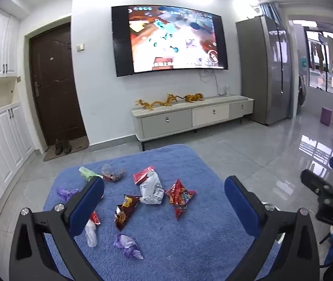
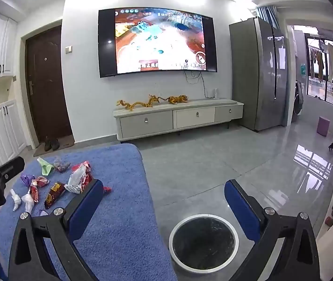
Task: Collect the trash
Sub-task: 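Move both grippers toward the wrappers on the blue rug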
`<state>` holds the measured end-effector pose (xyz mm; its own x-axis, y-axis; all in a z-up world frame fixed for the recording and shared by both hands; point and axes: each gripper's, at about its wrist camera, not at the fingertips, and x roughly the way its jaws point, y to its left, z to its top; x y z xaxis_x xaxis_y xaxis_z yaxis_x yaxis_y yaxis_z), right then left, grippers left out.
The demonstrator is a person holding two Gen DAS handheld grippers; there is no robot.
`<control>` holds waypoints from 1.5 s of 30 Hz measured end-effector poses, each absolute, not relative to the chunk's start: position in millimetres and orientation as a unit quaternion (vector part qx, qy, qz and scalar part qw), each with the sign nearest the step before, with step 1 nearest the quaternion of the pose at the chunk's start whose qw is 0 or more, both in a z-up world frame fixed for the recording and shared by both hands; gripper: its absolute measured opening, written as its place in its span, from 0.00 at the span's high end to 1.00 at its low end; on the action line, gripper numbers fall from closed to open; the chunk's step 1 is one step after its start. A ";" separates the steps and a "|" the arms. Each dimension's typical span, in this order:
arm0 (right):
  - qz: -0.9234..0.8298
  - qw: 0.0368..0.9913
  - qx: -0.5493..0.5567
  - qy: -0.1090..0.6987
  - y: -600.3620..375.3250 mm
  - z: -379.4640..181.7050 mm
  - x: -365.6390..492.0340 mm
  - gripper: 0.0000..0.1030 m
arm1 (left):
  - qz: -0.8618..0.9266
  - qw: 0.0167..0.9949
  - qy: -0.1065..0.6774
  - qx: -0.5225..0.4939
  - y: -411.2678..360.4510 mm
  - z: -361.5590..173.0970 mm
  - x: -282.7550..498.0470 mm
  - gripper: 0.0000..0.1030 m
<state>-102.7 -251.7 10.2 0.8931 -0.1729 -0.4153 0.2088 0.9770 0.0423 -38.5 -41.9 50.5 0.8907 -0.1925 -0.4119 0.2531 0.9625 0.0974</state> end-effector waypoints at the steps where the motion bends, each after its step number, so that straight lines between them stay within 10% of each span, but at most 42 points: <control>1: -0.099 0.971 0.044 0.213 -252.4 7.0 -98.4 0.00 | -0.118 0.968 0.208 0.075 -43.3 50.5 -36.1 0.00; 45: -0.134 0.940 0.049 0.309 -279.5 -45.9 -18.4 0.00 | -0.140 0.934 0.325 0.057 -39.5 -18.9 46.4 0.00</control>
